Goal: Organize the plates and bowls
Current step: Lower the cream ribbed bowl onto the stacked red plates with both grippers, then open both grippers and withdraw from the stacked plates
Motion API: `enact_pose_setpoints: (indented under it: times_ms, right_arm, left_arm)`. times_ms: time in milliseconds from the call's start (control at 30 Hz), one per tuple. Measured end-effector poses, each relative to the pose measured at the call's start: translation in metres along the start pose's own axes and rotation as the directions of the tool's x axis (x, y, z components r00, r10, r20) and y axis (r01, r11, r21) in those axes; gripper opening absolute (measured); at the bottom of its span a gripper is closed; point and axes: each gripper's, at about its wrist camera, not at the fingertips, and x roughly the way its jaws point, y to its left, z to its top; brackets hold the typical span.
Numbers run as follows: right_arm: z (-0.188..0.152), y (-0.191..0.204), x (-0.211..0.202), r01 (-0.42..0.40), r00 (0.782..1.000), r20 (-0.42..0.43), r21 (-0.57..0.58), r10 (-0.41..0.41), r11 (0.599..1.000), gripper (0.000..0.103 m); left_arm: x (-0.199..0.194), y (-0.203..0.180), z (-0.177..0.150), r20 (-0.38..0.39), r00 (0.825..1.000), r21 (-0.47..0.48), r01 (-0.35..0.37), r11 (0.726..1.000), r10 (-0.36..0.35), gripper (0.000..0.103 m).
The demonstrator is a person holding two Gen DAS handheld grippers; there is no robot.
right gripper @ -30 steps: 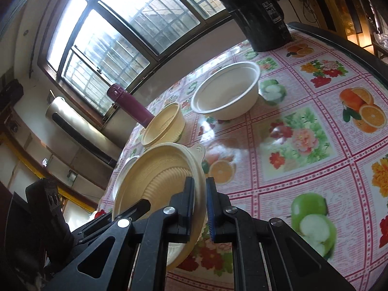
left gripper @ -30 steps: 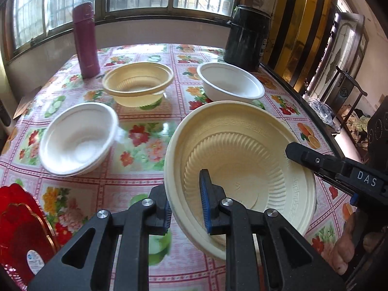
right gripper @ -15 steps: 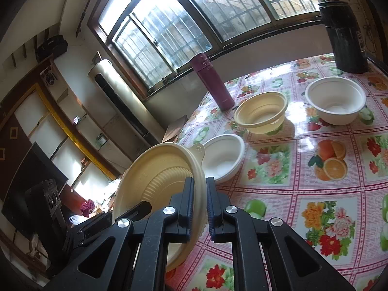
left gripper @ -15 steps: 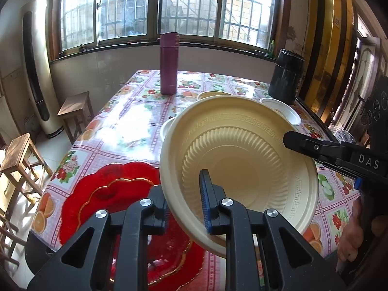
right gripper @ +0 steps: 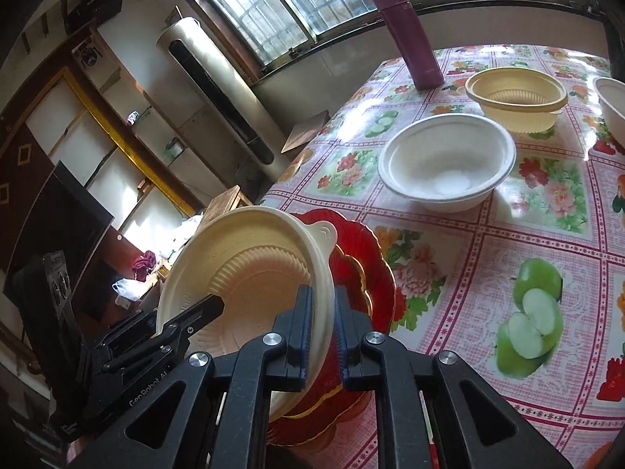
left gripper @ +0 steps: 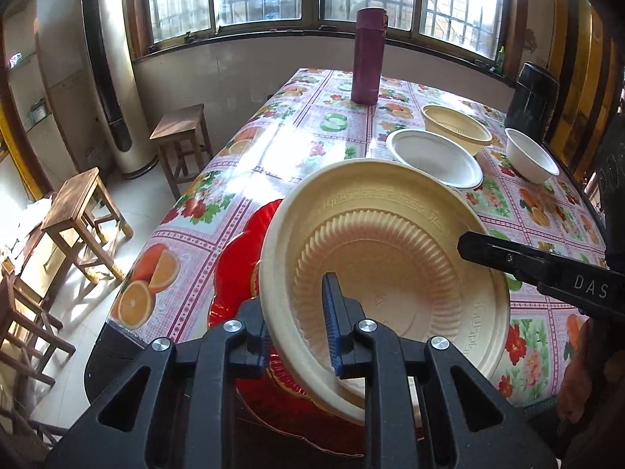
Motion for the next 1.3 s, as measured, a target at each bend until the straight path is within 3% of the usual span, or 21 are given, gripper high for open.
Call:
enact_pose_setpoints:
  times_ms: [133,233,300,400,467,533,667,767,867,1033,1167,1300]
  right_arm:
    - [-0.004,0.005,0.013,0.014,0.999,-0.03,-0.032,-0.015,0.999,0.014]
    - [-0.007,0.01,0.015,0.047,0.999,-0.019,-0.082,-0.049,0.996,0.014]
    - [-0.009,0.017,0.014,0.078,0.997,0.0,-0.125,-0.078,0.989,0.017]
    - [-0.011,0.019,0.01,0.079,0.997,0.017,-0.155,-0.077,0.985,0.026]
    - [-0.012,0.019,0.005,0.062,0.998,0.032,-0.16,-0.057,0.985,0.057]
    - [-0.011,0.018,-0.006,0.048,0.997,0.073,-0.169,-0.036,0.984,0.072]
    - [-0.006,0.012,-0.034,0.007,0.986,0.163,-0.204,0.027,0.979,0.09]
    - [-0.001,0.005,-0.059,0.007,0.968,0.245,-0.239,0.053,0.971,0.103]
    - [0.009,-0.011,-0.083,0.017,0.948,0.313,-0.25,0.064,0.968,0.103]
    - [0.03,-0.05,-0.117,0.069,0.909,0.416,-0.21,0.025,0.975,0.103]
    - [0.039,-0.096,-0.143,0.1,0.863,0.505,-0.118,-0.027,0.988,0.103]
    - [0.048,-0.148,-0.172,0.08,0.823,0.559,0.055,-0.097,0.995,0.103]
  left_arm:
    - [0.007,0.007,-0.007,-0.02,1.0,-0.004,-0.004,1.0,0.004,0.024]
    - [0.006,0.007,-0.011,-0.001,0.999,0.022,-0.052,0.998,0.052,0.037]
    - [0.004,0.005,-0.012,0.025,0.996,0.047,-0.084,0.995,0.083,0.059]
    - [-0.004,0.006,-0.015,0.083,0.985,0.085,-0.16,0.983,0.153,0.082]
    - [-0.012,0.008,-0.016,0.136,0.975,0.085,-0.187,0.979,0.175,0.082]
    - [-0.023,0.012,-0.014,0.185,0.973,0.064,-0.15,0.987,0.136,0.084]
    - [-0.042,0.015,-0.006,0.248,0.968,0.004,-0.022,1.0,0.02,0.103]
    - [-0.054,0.007,0.004,0.297,0.955,-0.001,0.029,1.0,-0.027,0.103]
    - [-0.06,-0.006,0.015,0.314,0.947,0.006,0.072,0.997,-0.07,0.103]
    - [-0.055,-0.045,0.037,0.28,0.954,0.052,0.094,0.994,-0.105,0.103]
    - [-0.052,-0.082,0.054,0.306,0.951,0.075,0.007,0.997,-0.03,0.103]
    - [-0.042,-0.125,0.074,0.351,0.934,0.098,-0.106,0.99,0.065,0.103]
